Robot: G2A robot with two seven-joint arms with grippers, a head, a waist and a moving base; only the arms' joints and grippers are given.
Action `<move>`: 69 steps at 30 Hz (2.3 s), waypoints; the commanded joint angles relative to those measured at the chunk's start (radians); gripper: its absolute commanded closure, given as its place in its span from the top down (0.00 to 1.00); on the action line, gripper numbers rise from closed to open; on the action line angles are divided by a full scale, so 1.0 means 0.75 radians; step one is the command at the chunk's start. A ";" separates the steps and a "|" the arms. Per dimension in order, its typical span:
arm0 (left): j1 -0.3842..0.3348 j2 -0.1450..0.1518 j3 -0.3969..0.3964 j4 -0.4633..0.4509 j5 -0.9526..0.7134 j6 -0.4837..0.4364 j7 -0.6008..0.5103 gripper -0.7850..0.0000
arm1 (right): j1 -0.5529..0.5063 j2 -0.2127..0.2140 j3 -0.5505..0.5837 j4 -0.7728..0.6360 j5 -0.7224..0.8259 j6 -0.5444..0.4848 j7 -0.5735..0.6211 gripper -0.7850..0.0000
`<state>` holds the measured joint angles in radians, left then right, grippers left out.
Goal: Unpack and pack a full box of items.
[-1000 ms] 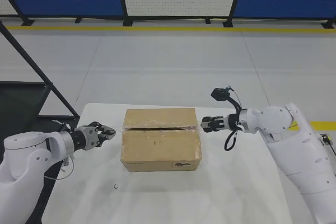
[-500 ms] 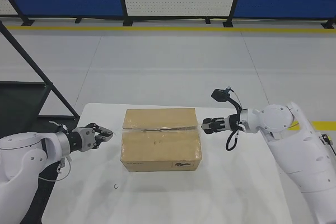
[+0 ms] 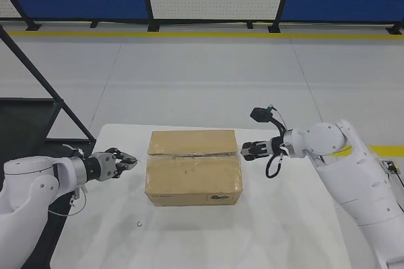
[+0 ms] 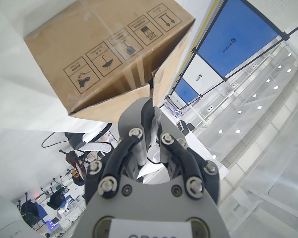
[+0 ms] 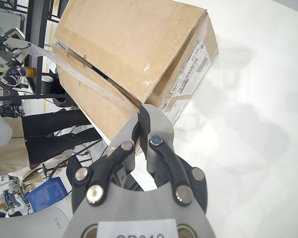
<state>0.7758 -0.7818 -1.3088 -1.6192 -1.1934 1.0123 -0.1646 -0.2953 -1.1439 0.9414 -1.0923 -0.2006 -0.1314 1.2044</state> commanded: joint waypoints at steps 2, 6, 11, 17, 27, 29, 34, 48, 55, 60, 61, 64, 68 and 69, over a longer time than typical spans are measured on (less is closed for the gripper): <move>-0.016 0.001 0.018 0.012 -0.014 0.000 0.009 0.00 | 0.015 -0.007 -0.016 0.022 -0.006 0.003 -0.019 0.00; -0.035 0.001 0.045 0.025 -0.030 0.000 0.023 0.00 | 0.031 -0.014 -0.031 0.050 -0.003 0.003 -0.028 0.00; -0.060 0.001 0.072 0.048 -0.051 0.000 0.035 0.00 | 0.045 -0.021 -0.046 0.080 -0.003 0.005 -0.038 0.00; -0.082 0.003 0.102 0.065 -0.066 0.000 0.043 0.00 | 0.064 -0.030 -0.067 0.119 0.000 0.007 -0.029 0.00; -0.109 0.008 0.136 0.088 -0.097 0.000 0.050 0.00 | 0.090 -0.046 -0.086 0.181 0.031 -0.017 -0.041 1.00; -0.115 0.008 0.141 0.090 -0.103 0.000 0.050 0.00 | 0.093 -0.047 -0.085 0.189 0.037 -0.024 -0.043 1.00; -0.128 0.011 0.154 0.095 -0.110 0.000 0.045 0.00 | 0.097 -0.043 -0.069 0.201 0.046 -0.040 -0.052 1.00; -0.143 0.026 0.174 0.106 -0.174 0.000 0.001 0.00 | -0.048 0.007 0.103 -0.039 0.104 -0.223 -0.330 1.00; -0.151 0.053 0.208 0.113 -0.192 0.000 -0.051 0.00 | -0.132 0.023 0.130 -0.165 0.234 -0.349 -0.197 1.00; -0.161 0.076 0.243 0.116 -0.205 0.000 -0.110 0.00 | -0.143 0.019 0.109 -0.192 0.225 -0.450 -0.239 1.00; -0.165 0.081 0.249 0.116 -0.201 0.000 -0.119 0.00 | -0.146 0.017 0.104 -0.195 0.221 -0.471 -0.257 1.00; -0.170 0.096 0.269 0.115 -0.194 0.000 -0.158 0.00 | -0.146 0.010 0.081 -0.197 0.205 -0.501 -0.302 1.00; -0.174 0.116 0.286 0.118 -0.196 0.000 -0.222 0.00 | -0.128 -0.001 0.048 -0.182 0.203 -0.516 -0.321 1.00; -0.175 0.122 0.289 0.118 -0.195 0.000 -0.235 0.00 | -0.122 -0.003 0.041 -0.177 0.204 -0.518 -0.320 1.00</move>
<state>0.6450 -0.6946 -1.0944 -1.5306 -1.3407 1.0123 -0.3306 -0.3913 -1.1449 0.9762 -1.2289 -0.0486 -0.5192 0.9638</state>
